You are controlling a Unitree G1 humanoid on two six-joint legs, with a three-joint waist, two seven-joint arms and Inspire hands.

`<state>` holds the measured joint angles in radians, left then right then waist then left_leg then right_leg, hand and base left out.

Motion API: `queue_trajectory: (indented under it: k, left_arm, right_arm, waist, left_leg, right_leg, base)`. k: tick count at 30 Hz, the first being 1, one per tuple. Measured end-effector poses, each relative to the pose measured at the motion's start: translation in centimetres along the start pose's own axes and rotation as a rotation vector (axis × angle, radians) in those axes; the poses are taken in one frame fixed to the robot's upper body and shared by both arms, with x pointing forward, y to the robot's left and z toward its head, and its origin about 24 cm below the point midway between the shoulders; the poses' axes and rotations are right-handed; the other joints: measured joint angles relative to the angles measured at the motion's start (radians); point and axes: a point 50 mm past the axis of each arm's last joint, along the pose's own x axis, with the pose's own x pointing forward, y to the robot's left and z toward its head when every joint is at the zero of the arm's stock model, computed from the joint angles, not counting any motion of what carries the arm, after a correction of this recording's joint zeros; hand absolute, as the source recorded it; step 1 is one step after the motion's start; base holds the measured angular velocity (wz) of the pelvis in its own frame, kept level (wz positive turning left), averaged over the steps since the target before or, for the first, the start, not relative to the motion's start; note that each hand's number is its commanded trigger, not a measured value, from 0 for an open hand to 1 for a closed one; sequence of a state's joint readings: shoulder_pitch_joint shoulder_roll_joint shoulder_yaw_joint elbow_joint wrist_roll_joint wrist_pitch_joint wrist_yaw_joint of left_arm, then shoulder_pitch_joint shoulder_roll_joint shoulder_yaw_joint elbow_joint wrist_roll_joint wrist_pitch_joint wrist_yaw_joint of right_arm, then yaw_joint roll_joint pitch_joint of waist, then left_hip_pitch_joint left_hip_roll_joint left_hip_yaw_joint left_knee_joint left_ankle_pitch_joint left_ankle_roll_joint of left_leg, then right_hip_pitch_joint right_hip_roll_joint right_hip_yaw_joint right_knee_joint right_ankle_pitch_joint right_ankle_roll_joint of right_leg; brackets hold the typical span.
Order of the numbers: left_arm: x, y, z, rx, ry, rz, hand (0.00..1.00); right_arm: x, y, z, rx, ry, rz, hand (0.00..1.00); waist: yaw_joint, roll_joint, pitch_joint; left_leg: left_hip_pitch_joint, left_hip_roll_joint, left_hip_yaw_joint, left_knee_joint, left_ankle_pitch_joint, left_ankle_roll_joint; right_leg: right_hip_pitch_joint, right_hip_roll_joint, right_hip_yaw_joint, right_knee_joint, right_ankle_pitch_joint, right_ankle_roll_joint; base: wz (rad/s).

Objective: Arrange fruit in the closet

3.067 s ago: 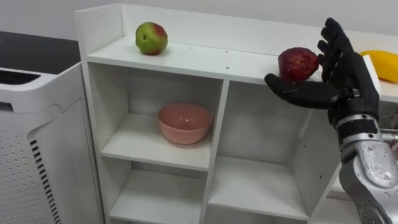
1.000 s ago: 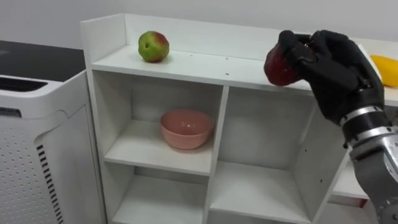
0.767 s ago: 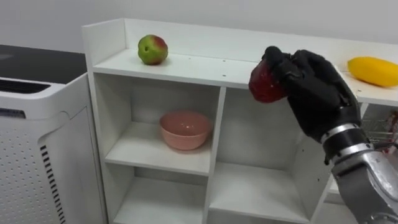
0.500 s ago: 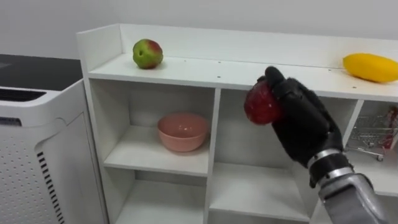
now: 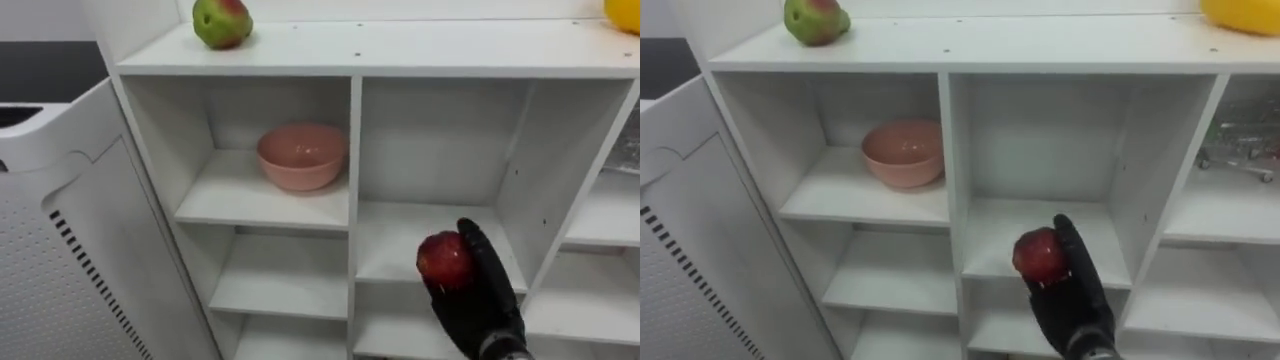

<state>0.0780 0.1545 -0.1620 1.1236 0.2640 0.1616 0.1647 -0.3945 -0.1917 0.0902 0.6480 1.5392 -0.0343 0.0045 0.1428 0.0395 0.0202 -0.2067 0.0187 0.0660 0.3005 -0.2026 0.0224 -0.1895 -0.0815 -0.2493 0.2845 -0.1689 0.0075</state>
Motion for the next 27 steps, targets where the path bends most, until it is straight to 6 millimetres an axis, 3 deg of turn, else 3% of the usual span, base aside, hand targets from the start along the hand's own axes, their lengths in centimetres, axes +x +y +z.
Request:
queue_trajectory:
  k: [3, 5, 11, 16, 17, 21, 23, 27]
  left_arm:
    - [0.0, -0.2, 0.0, -0.005, 0.0, -0.006, 0.0]
    - [-0.1, -0.7, 0.5, -0.047, -0.005, -0.02, 0.0]
    - [-0.2, -1.1, 0.9, -0.142, -0.005, -0.03, 0.0]
    - [-0.2, -1.3, 0.8, -0.185, 0.003, -0.039, 0.0]
    - [-0.2, -1.4, 0.7, -0.192, 0.005, -0.039, 0.0]
    - [-0.2, -1.3, 1.0, -0.198, -0.008, -0.038, 0.0]
    - [-0.3, -1.2, 1.4, -0.223, -0.028, -0.039, 0.0]
    - [-0.4, -1.2, 1.5, -0.273, -0.039, -0.044, 0.0]
  right_arm:
    - [0.4, -1.0, 0.1, 0.056, -0.007, -0.057, 1.0]
    - [0.5, -1.1, 0.4, 0.105, -0.024, -0.067, 1.0]
    - [0.9, -1.3, 1.1, 0.16, -0.052, -0.09, 1.0]
    - [0.9, -1.8, 1.7, 0.213, -0.074, -0.107, 1.0]
    - [0.9, -1.7, 1.8, 0.213, -0.077, -0.102, 1.0]
    - [1.2, -1.2, 2.4, 0.229, -0.087, -0.087, 1.0]
    - [1.2, -1.2, 3.1, 0.253, -0.11, -0.092, 1.0]
    - [1.9, 0.2, 4.3, 0.257, -0.135, -0.081, 1.0]
  waist:
    - [0.003, 0.004, 0.0036]
    - [0.013, 0.016, 0.0125]
    - [0.039, 0.018, 0.0194]
    - [0.057, 0.016, 0.0221]
    - [0.058, 0.017, 0.0221]
    - [0.066, 0.017, 0.0221]
    - [0.086, 0.017, 0.0219]
    - [0.09, 0.017, 0.0217]
  left_leg:
    - [-0.055, -0.003, 0.004, 0.016, 0.009, 0.003]
    - [-0.09, -0.008, 0.016, 0.028, 0.013, 0.008]
    - [-0.196, -0.018, 0.031, 0.072, 0.02, 0.018]
    - [-0.263, -0.029, 0.031, 0.09, 0.021, 0.021]
    - [-0.29, -0.032, 0.031, 0.111, 0.022, 0.023]
    - [-0.382, -0.033, 0.033, 0.172, 0.022, 0.027]
    - [-0.429, -0.033, 0.032, 0.206, 0.018, 0.03]
    - [-0.501, -0.036, 0.021, 0.253, 0.014, 0.029]
  right_leg:
    - [-0.065, -0.013, -0.002, 0.034, 0.0, -0.001]
    - [-0.112, -0.022, 0.008, 0.066, 0.0, -0.001]
    - [-0.242, -0.048, 0.024, 0.146, -0.003, -0.003]
    - [-0.317, -0.06, 0.027, 0.194, -0.01, -0.008]
    - [-0.345, -0.074, 0.025, 0.215, -0.014, -0.01]
    - [-0.43, -0.086, 0.026, 0.271, -0.026, -0.016]
    - [-0.476, -0.089, 0.026, 0.306, -0.034, -0.02]
    - [-0.535, -0.107, 0.013, 0.349, -0.055, -0.03]
  base:
    - [0.0]
    - [-0.1]
    - [-0.06]
    - [0.07]
    - [0.06]
    - [0.09]
    - [0.07]
    - [0.14]
